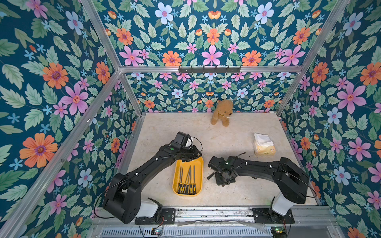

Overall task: Put the file tool into the storage box
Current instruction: Pick up the file tool from the center of the board, then place the file tool in the storage box.

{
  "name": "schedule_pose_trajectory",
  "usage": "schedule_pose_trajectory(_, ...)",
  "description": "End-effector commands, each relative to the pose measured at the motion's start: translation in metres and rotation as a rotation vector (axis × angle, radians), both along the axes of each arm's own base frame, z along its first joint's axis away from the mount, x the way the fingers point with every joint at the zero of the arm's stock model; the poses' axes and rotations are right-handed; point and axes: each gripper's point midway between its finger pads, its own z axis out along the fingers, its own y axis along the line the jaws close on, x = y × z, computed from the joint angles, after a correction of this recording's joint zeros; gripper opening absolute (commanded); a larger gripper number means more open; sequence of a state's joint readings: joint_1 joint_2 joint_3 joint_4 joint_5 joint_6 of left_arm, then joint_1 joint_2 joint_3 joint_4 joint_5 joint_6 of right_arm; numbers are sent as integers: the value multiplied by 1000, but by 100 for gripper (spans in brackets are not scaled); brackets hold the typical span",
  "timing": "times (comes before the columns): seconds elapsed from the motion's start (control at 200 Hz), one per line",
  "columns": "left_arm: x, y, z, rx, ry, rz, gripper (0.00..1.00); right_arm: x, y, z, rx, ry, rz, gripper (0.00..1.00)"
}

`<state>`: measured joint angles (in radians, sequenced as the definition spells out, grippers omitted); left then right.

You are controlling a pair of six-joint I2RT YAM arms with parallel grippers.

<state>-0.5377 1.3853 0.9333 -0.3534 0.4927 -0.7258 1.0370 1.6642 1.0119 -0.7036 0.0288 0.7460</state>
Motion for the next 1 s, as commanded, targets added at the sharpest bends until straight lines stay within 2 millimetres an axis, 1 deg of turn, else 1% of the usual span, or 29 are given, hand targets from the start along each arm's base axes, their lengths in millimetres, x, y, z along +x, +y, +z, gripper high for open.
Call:
schedule_pose_trajectory(0.0,5,-11,17,-60,-20,-9,35,-1,3,22,72,-36,32,4)
schedule_pose_trajectory(0.095,7,-23,33,-118,-30,-15,38,-6,9,47,185,-68,60,3)
schedule_pose_trajectory(0.19,5,-41,44,-155,-34,-35,40,-10,13,63,278,-87,67,4)
schedule_pose_trajectory(0.255,2,-55,46,-169,-31,-50,40,-13,16,70,318,-94,69,4)
schedule_pose_trajectory(0.355,-1,-72,42,-164,-26,-66,40,-16,19,76,341,-96,75,4)
schedule_pose_trajectory(0.435,-3,-83,36,-158,-15,-73,41,-17,20,75,343,-90,64,4)
schedule_pose_trajectory(0.51,-3,-87,27,-135,-2,-66,41,-17,15,71,325,-90,45,4)
schedule_pose_trajectory(0.615,0,-90,21,-124,-1,-58,41,-17,11,70,321,-93,26,4)
schedule_pose_trajectory(0.765,0,-94,15,-101,6,-71,41,-16,16,76,353,-101,28,4)
schedule_pose_trajectory(0.995,-6,-95,2,-46,17,-88,40,-15,29,75,377,-85,45,4)
